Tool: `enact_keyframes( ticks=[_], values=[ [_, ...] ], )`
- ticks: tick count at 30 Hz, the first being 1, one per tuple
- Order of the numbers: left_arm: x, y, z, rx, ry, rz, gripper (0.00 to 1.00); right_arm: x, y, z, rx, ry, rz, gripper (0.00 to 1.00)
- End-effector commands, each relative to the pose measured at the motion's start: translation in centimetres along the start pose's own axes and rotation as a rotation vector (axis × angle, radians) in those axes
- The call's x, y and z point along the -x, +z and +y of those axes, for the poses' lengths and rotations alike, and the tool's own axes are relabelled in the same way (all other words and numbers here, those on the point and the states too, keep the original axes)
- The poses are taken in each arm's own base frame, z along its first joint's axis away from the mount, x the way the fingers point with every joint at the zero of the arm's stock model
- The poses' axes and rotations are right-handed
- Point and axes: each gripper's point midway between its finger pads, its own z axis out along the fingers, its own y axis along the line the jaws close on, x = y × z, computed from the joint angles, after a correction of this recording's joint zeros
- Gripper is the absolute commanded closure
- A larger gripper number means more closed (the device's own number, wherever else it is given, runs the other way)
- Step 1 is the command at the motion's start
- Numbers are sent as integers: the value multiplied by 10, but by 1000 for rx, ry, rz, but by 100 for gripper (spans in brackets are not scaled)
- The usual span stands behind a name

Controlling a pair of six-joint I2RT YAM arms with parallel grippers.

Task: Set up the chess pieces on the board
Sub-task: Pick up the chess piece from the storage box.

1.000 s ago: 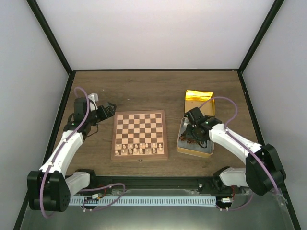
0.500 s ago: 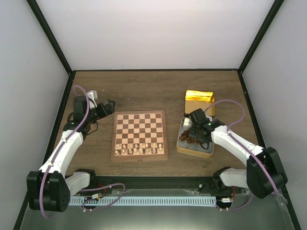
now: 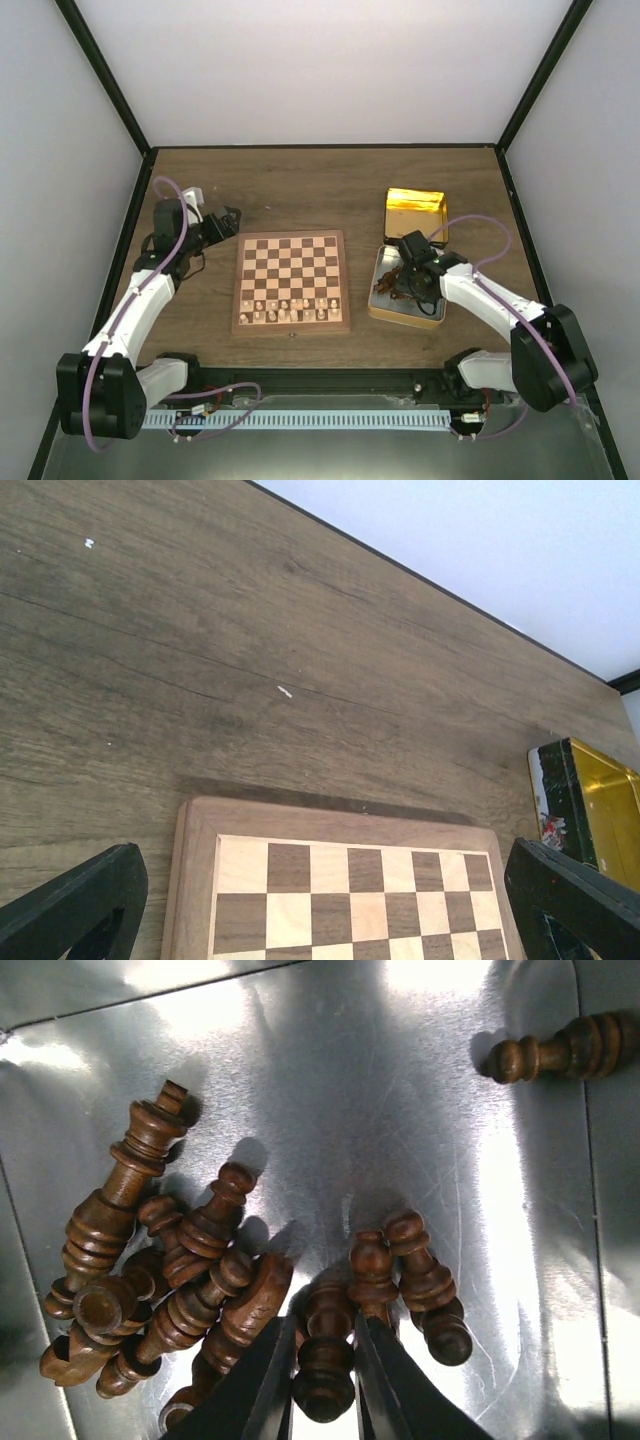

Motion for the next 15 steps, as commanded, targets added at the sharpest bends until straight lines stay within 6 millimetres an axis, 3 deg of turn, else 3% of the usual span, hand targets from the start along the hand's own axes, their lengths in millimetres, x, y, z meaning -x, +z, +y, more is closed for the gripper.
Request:
enact_keyframes(
  ticks=[1, 5, 8, 15],
  values=[
    [9, 1, -6, -19, 11, -31, 0, 5, -3, -5, -32, 18, -17, 85],
    [11, -3, -7, -21, 15, -39, 0, 20, -16, 2, -25, 4, -56, 93],
    [14, -7, -10, -24, 21, -51, 0, 36, -37, 16, 19, -23, -88, 95],
    [17, -24, -11, -18, 35, -99, 0, 65, -96, 86, 312, -151, -124, 96]
  ],
)
